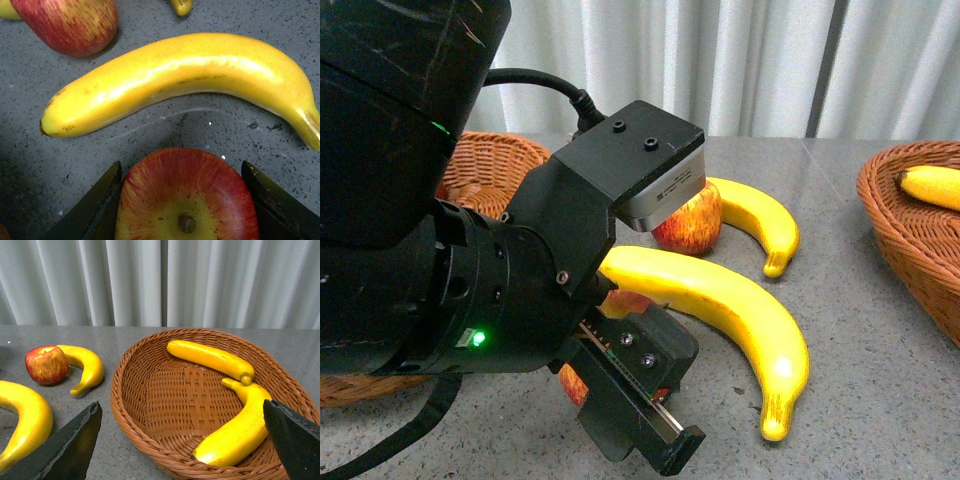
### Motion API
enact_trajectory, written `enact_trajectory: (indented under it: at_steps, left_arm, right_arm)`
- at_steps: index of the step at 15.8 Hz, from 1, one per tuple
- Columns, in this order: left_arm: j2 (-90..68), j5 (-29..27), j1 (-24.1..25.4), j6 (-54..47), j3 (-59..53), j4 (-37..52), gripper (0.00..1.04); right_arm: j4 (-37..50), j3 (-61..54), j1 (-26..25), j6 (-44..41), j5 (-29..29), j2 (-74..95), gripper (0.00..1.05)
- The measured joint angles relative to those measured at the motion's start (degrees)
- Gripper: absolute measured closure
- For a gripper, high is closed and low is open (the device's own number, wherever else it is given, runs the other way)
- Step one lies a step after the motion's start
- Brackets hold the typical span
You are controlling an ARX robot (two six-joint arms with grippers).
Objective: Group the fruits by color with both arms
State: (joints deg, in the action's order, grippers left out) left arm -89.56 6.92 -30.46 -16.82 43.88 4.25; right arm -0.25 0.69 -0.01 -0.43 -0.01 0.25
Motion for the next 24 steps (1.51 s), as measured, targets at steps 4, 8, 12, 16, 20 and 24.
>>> enact_trajectory:
  at_steps: [4,8,12,16,20,24]
  left_arm:
    - [9.1,-5.5,8.2,8.3,2.7,3.9,0.43]
    - [11.2,-13.7,21.6,21.2,3.0,-0.4,0.43]
    - [8.3,-13.5,23.1,22.4,-0.3,-2.0,0.43]
    - [7.4,-13.4,23.1,22.4,-0.7,-2.2,0.43]
    - [8.6,-12.9,22.7,22.1,-1.7,-2.2,0.24]
    - [16.3,-11.8,19.1,20.9,-0.7,-2.7,0.07]
  right_arm:
    - [0.0,0.0,0.0,0.0,0.0,0.0,0.07]
    - [0.0,0.0,0.0,0.0,0.0,0.0,0.07]
    - [0.0,0.0,0.0,0.0,0.0,0.0,0.07]
    - [0.0,0.0,0.0,0.0,0.0,0.0,0.07]
    - [0.0,0.0,0.0,0.0,0.0,0.0,0.07]
    - [0.0,0.0,0.0,0.0,0.0,0.0,0.07]
